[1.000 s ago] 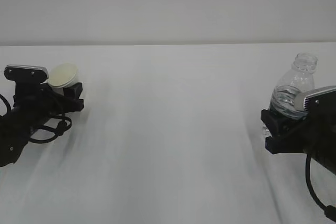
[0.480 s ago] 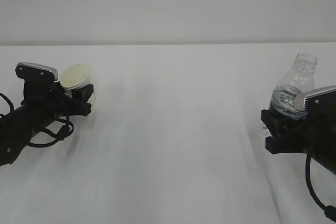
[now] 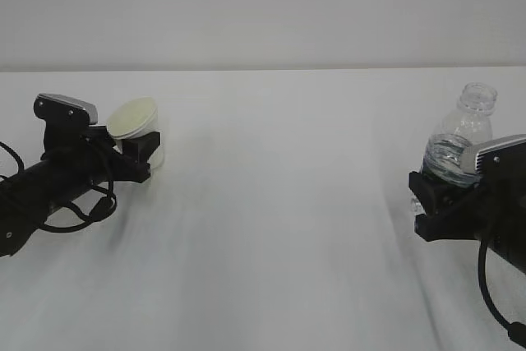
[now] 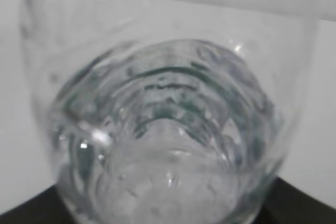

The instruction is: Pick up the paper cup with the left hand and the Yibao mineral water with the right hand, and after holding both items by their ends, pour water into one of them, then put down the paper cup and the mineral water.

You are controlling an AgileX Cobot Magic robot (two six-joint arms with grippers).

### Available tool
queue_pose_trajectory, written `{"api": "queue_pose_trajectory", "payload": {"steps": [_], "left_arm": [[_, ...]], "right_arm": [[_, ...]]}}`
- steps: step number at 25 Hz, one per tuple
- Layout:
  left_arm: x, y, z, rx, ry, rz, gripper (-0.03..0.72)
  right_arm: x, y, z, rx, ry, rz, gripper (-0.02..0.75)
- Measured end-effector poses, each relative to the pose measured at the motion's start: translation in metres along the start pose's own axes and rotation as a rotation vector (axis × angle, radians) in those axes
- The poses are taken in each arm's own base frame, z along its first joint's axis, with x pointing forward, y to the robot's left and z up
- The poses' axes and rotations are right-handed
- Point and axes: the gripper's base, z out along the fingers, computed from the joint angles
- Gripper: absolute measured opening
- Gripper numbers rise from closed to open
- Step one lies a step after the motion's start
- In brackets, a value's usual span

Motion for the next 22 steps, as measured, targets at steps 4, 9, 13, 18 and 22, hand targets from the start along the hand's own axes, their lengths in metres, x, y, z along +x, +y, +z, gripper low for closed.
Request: {"api": "queue_pose_trajectory", "payload": {"steps": [4, 9, 13, 18, 22], "left_arm": [[-0.011, -0.007, -0.001, 0.077, 0.004, -0.003, 0.445], [-0.025, -0.017, -0.005, 0.175, 0.034, 0.024, 0.442], [-0.026, -0.022, -0.007, 0.234, 0.058, 0.001, 0.44], [-0.026, -0.032, -0.01, 0.349, 0.063, -0.01, 0.435], [-0.027, -0.039, -0.013, 0.441, 0.058, -0.006, 0.432]], "right_arm": [[0.0, 0.0, 0.0, 0.0, 0.0, 0.0, 0.414], [0.0, 0.0, 0.0, 0.0, 0.0, 0.0, 0.414], [0.0, 0.0, 0.0, 0.0, 0.0, -0.006, 0.414], [0.0, 0.0, 0.0, 0.0, 0.0, -0.008, 0.414], [0.0, 0.0, 0.0, 0.0, 0.0, -0.01, 0.414]]}}
